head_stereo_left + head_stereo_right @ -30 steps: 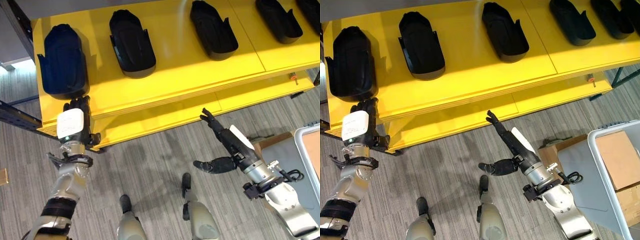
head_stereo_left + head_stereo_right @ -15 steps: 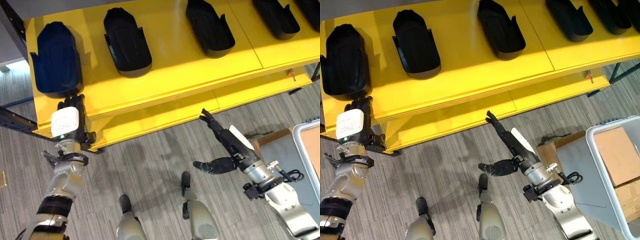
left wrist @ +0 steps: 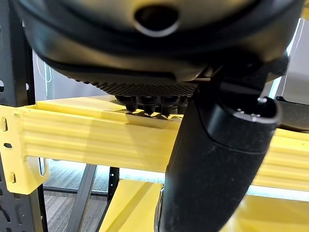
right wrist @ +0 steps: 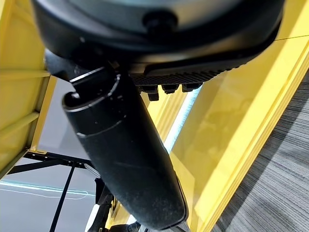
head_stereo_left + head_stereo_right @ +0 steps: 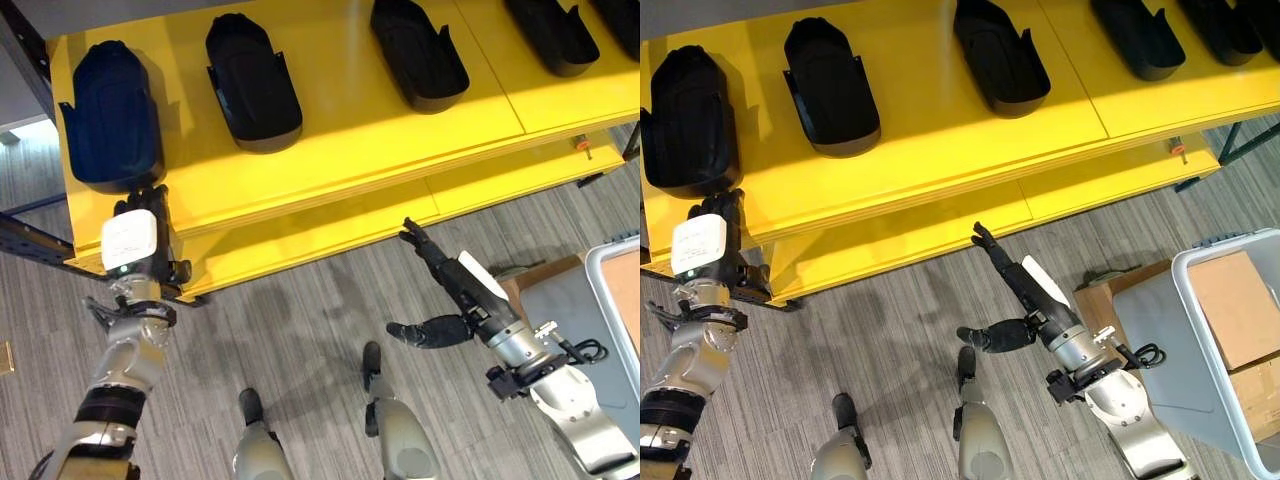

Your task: Move parts from the plastic box to the shelf.

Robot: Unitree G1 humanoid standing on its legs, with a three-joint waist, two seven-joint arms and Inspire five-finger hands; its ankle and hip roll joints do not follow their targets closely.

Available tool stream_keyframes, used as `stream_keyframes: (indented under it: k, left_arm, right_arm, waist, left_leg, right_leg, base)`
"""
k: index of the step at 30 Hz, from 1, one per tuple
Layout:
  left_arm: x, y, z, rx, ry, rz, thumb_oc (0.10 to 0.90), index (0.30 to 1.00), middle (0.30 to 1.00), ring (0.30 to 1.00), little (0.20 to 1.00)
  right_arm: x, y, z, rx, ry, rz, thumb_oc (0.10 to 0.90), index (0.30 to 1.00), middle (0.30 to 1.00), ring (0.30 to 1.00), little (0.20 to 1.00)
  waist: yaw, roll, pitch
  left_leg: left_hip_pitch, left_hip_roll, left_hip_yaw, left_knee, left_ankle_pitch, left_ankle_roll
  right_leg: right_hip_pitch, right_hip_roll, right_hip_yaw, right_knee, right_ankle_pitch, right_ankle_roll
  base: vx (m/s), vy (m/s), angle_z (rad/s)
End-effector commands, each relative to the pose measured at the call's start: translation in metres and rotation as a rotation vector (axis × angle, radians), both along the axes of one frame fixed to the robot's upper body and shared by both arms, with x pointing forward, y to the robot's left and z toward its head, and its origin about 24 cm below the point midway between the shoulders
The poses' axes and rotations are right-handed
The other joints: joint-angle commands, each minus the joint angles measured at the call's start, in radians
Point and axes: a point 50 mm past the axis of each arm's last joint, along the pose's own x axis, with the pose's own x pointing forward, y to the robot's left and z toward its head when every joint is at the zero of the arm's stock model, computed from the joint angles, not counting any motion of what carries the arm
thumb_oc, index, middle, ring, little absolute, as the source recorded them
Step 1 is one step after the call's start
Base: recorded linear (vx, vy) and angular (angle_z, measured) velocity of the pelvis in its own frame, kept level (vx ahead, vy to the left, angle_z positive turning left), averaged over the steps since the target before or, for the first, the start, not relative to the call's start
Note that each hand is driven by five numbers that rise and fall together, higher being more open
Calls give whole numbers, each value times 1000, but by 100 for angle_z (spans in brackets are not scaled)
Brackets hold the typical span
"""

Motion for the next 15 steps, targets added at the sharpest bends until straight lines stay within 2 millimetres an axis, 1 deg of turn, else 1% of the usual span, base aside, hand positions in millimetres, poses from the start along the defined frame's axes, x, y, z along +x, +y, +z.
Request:
stream_keyframes:
  k: [1,15]
  left_arm:
    - [5,20,46,91,-127,40,900,1000,1000,1000,1000]
    - [8,21,50,101,-126,41,900,1000,1000,1000,1000]
  right_arm:
    - [-9,6,47,65,-235,83,900,1000,1000,1000,1000]
    - [-10,6,49,71,-248,86,900,1000,1000,1000,1000]
  waist:
    - [-15,-42,-71]
    - [-23,-51,-71]
  left_leg:
    - [-123,3,-36,147,-18,27]
    - [-149,1,-28,182,-33,31]
  right_leg:
    - [32,-111,16,138,-141,76]
    - [16,-116,29,132,-128,81]
  base:
    - [0,0,0]
    - [0,0,0]
